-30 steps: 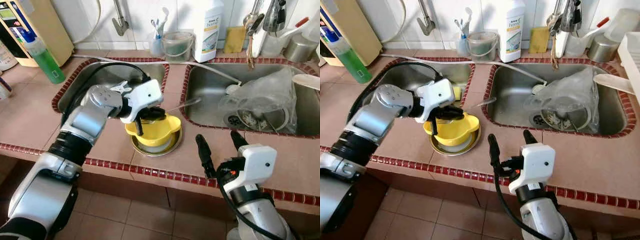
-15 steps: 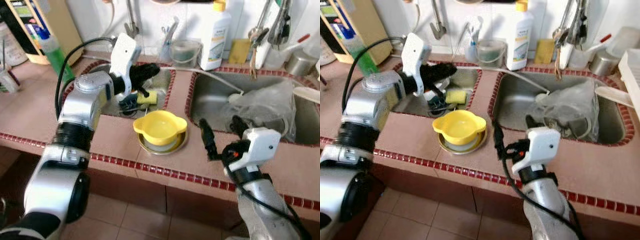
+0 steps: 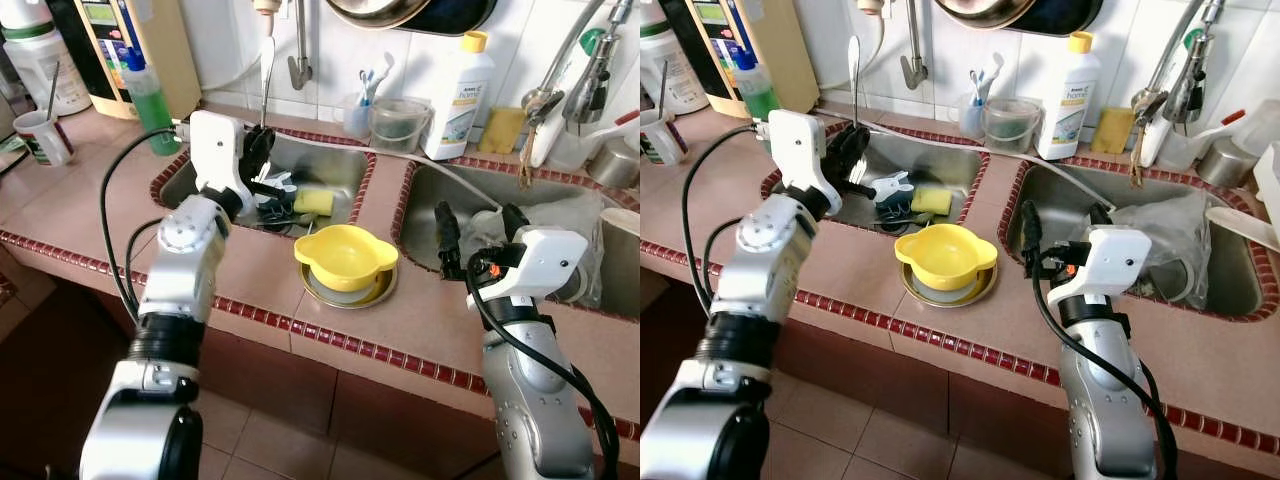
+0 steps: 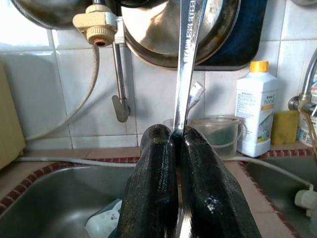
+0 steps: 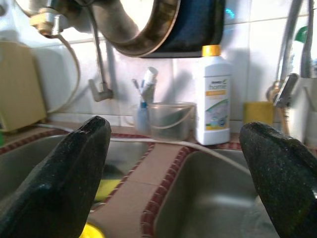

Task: Kitchen organization

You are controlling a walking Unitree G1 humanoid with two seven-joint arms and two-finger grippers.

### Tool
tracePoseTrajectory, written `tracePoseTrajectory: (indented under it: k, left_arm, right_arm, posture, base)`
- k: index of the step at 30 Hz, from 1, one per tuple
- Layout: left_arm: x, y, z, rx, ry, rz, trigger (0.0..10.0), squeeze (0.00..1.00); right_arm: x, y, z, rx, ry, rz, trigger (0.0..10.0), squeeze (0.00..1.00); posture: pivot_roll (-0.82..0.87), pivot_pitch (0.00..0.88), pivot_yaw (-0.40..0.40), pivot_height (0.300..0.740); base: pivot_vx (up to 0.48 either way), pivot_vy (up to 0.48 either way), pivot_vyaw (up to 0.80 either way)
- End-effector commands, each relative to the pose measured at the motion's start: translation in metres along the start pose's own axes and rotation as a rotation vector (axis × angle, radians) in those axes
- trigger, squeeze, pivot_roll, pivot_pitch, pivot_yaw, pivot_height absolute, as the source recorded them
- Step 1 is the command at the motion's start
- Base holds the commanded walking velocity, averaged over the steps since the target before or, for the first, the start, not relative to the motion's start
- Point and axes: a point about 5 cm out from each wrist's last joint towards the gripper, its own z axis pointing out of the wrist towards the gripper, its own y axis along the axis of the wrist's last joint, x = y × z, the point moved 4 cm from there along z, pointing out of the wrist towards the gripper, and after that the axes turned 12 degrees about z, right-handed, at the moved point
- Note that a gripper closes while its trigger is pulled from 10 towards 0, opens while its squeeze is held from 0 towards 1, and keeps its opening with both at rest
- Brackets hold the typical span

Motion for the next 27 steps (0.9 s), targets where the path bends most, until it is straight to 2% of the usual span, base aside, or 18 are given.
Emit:
tracePoseTrajectory:
  k: [1,5,8,20,27]
  left_arm:
    - [-0.004,0.000,-0.004,-0.010,0.011,0.012,10.0,0.00]
    - [-0.008,-0.019,-0.011,0.048,0.049,-0.028,10.0,0.00]
    - [-0.013,-0.027,-0.015,0.073,0.051,-0.016,10.0,0.00]
    - [-0.029,-0.030,-0.020,0.092,-0.021,-0.029,10.0,0.00]
    - [-0.033,-0.030,-0.021,0.095,-0.032,-0.036,10.0,0.00]
  right_arm:
    - [-0.008,0.002,0.002,-0.020,-0.037,-0.016,10.0,0.00]
    - [-0.011,-0.004,0.006,-0.020,-0.056,-0.019,10.0,0.00]
    - [-0.011,-0.004,0.010,-0.032,-0.062,-0.015,10.0,0.00]
    - [-0.002,-0.011,0.013,-0.035,-0.013,-0.023,10.0,0.00]
    - [0.002,-0.014,0.014,-0.038,0.000,-0.028,10.0,0.00]
  posture:
    - [0.00,0.000,0.005,0.740]
    - [0.01,0.000,0.006,0.740]
    - [0.01,0.000,0.002,0.740]
    - [0.01,0.000,0.008,0.740]
    - [0.01,0.000,0.008,0.740]
  base:
    - [0.000,0.000,0.00]
    - [0.000,0.000,0.00]
    - [0.000,0.000,0.00]
    - [0.000,0.000,0.00]
    - [0.000,0.000,0.00]
